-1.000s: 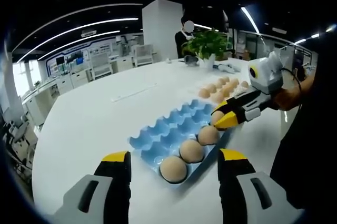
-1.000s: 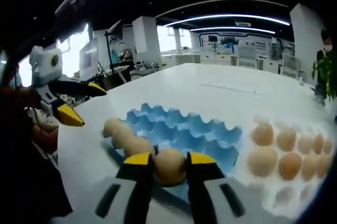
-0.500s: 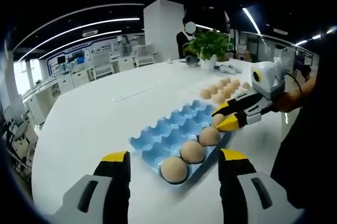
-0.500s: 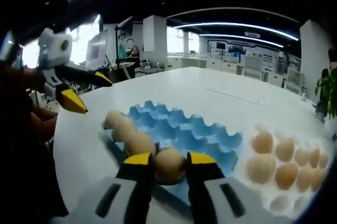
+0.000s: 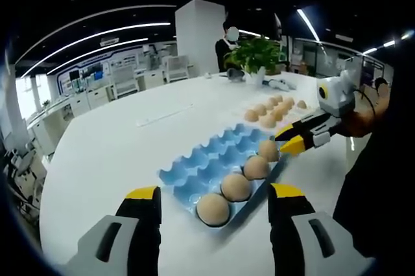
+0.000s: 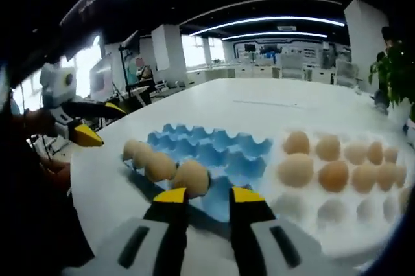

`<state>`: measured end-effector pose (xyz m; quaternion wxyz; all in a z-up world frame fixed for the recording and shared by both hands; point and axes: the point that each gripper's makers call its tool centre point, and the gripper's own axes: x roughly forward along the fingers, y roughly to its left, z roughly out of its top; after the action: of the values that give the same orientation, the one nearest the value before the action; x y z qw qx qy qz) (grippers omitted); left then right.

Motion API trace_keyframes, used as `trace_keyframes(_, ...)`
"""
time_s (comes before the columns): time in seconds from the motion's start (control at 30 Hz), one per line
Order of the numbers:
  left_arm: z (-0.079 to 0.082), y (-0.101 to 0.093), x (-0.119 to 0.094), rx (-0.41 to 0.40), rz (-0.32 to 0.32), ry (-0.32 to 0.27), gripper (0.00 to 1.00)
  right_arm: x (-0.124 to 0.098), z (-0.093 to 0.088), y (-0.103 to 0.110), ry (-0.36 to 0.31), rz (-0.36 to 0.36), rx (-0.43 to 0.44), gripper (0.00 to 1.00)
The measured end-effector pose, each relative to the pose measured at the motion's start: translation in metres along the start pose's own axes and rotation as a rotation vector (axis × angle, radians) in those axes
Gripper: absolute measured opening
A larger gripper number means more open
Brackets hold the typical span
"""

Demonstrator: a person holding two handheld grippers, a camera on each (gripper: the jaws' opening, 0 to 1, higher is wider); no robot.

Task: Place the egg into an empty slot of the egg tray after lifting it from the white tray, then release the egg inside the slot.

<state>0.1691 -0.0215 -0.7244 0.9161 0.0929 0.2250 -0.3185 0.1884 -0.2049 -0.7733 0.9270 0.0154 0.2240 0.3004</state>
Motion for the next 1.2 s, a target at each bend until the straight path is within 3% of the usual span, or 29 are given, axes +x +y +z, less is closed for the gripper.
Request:
trace_keyframes(0.03, 0.0, 0.0, 0.0, -0.001, 0.0, -0.001, 0.66, -0.002, 0.001, -0.004, -0.008, -0.016, 0.01, 0.24)
trace_keyframes(0.1, 0.0, -0.001, 0.0, 0.002, -0.001, 0.002, 0.66, -0.015, 0.008, -0.035, -0.044, -0.153, 0.008, 0.24)
trace_keyframes(0.2, 0.0, 0.0, 0.0, 0.003, 0.0, 0.002, 0.66, -0.038, 0.004, -0.084, -0.026, -0.346, 0.001, 0.24)
trace_keyframes(0.27, 0.0, 0.0, 0.0, 0.005, -0.002, 0.003, 0.66, -0.057, 0.006, -0.116, -0.063, -0.451, 0.062, 0.24)
trace_keyframes(0.4, 0.001, 0.0, 0.0, 0.007, -0.005, 0.004, 0.66, -0.09, 0.011, -0.161, -0.1, -0.602, 0.093, 0.24)
trace_keyframes(0.47, 0.001, 0.0, 0.001, 0.009, -0.004, 0.006, 0.66, -0.114, 0.012, -0.192, -0.128, -0.718, 0.111, 0.24)
trace_keyframes(0.57, 0.001, -0.001, 0.002, 0.012, -0.007, 0.009, 0.66, -0.135, 0.01, -0.22, -0.14, -0.801, 0.144, 0.24)
trace_keyframes(0.7, 0.002, -0.001, 0.002, 0.01, -0.005, 0.007, 0.67, -0.145, 0.002, -0.245, -0.115, -0.84, 0.149, 0.25)
trace_keyframes(0.93, 0.003, 0.0, 0.001, 0.008, 0.001, 0.007, 0.67, -0.137, -0.014, -0.263, -0.057, -0.839, 0.149, 0.24)
trace_keyframes(1.0, 0.004, 0.001, 0.0, 0.006, 0.006, 0.004, 0.67, -0.128, -0.03, -0.263, -0.018, -0.815, 0.231, 0.26)
trace_keyframes(1.03, 0.005, 0.001, 0.0, 0.005, 0.008, 0.003, 0.67, -0.131, -0.02, -0.266, -0.058, -0.829, 0.193, 0.26)
trace_keyframes(1.2, 0.006, 0.003, -0.001, 0.002, 0.016, -0.002, 0.67, -0.132, -0.022, -0.265, -0.058, -0.809, 0.207, 0.24)
